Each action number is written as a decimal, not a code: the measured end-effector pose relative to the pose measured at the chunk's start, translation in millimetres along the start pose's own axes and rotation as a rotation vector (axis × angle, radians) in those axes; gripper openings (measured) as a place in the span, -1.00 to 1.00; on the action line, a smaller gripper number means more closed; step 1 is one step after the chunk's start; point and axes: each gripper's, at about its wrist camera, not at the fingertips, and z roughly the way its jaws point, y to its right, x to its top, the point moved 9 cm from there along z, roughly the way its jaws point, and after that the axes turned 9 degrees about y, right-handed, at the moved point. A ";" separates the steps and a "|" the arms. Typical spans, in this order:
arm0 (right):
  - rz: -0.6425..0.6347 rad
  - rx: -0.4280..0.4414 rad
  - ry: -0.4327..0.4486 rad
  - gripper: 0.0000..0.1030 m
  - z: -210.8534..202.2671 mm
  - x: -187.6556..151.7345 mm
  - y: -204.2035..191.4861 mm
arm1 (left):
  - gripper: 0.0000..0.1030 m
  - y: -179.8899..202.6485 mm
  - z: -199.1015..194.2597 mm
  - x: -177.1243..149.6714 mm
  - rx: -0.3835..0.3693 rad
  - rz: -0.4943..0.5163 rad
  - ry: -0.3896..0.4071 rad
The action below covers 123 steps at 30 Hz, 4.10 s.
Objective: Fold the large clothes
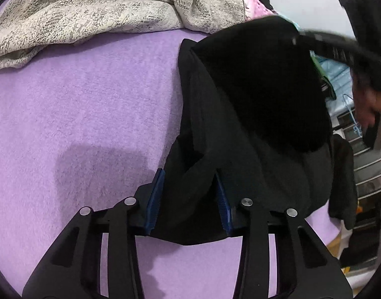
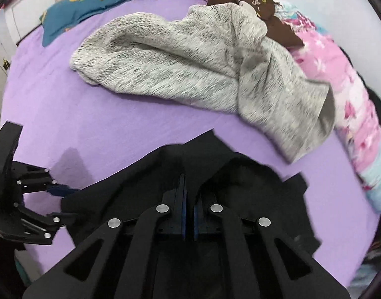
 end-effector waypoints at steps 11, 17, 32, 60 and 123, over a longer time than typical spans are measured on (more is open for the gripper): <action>0.002 -0.069 -0.074 -0.93 48.5 33.5 54.5 | -0.28 -8.2 2.0 3.8 -0.016 -0.015 -0.030; 0.016 -0.040 -0.143 -0.93 98.7 27.1 61.2 | -0.28 -11.6 1.6 2.8 0.000 0.012 -0.041; 0.026 -0.091 -0.133 -0.21 105.3 15.5 61.8 | -0.32 -13.9 -43.4 29.6 -0.024 -0.014 0.058; 0.358 -0.128 -0.229 0.18 3.1 -227.8 219.6 | 0.11 176.5 49.1 -40.5 -0.237 0.254 -0.094; 0.196 -0.321 -0.203 -0.89 -1.5 -256.5 238.8 | 0.10 157.0 45.6 -32.9 -0.192 0.222 -0.069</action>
